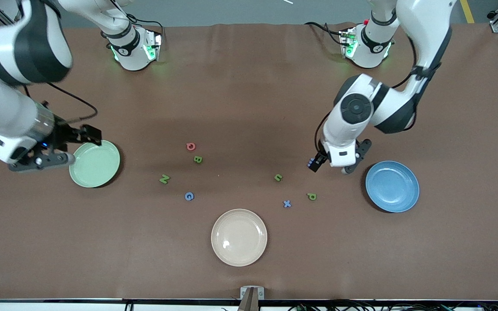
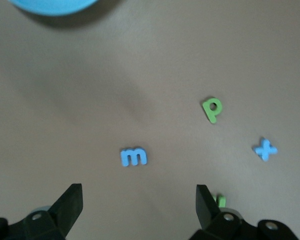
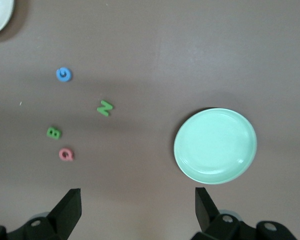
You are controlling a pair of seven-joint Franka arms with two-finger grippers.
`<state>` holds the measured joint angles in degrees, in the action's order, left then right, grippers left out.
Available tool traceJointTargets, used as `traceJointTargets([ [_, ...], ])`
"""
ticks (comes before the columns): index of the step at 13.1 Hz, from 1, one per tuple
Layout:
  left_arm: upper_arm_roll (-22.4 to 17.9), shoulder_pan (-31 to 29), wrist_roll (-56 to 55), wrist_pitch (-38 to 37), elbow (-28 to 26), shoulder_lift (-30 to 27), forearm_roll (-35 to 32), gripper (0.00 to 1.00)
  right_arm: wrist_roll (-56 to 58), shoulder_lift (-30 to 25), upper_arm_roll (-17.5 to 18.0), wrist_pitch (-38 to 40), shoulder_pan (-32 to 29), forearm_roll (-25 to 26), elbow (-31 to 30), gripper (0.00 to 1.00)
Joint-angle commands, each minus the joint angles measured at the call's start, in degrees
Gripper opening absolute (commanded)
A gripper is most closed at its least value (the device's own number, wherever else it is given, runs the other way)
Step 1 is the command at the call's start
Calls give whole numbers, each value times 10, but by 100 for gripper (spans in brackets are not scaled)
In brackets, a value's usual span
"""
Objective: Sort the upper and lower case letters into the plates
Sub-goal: 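Move the right gripper to the green N while the left gripper reaches the blue m, then grasp the green N with the right gripper while the left gripper grasps the m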
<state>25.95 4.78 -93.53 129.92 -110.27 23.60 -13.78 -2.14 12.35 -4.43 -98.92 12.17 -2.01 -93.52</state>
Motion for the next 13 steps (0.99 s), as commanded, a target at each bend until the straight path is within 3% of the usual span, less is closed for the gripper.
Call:
traceJointTargets([
  [1,1,-3,-50,9,3,20,-23,97,-77,-5,-3,-134,22,-25,-119,100],
  [3,1,-1,-69,12,-4,29,-23,95,-153,16,-3,-247,58,-26,-179,100],
  [7,1,-18,-47,87,-65,35,-57,86,-254,112,-3,-352,84,-26,-186,100],
  [11,1,-20,-41,107,-75,54,-103,83,-259,163,-3,-399,88,-44,-181,99],
  [13,1,-20,-40,146,-74,68,-104,83,-263,185,-2,-400,88,-47,-171,92],
])
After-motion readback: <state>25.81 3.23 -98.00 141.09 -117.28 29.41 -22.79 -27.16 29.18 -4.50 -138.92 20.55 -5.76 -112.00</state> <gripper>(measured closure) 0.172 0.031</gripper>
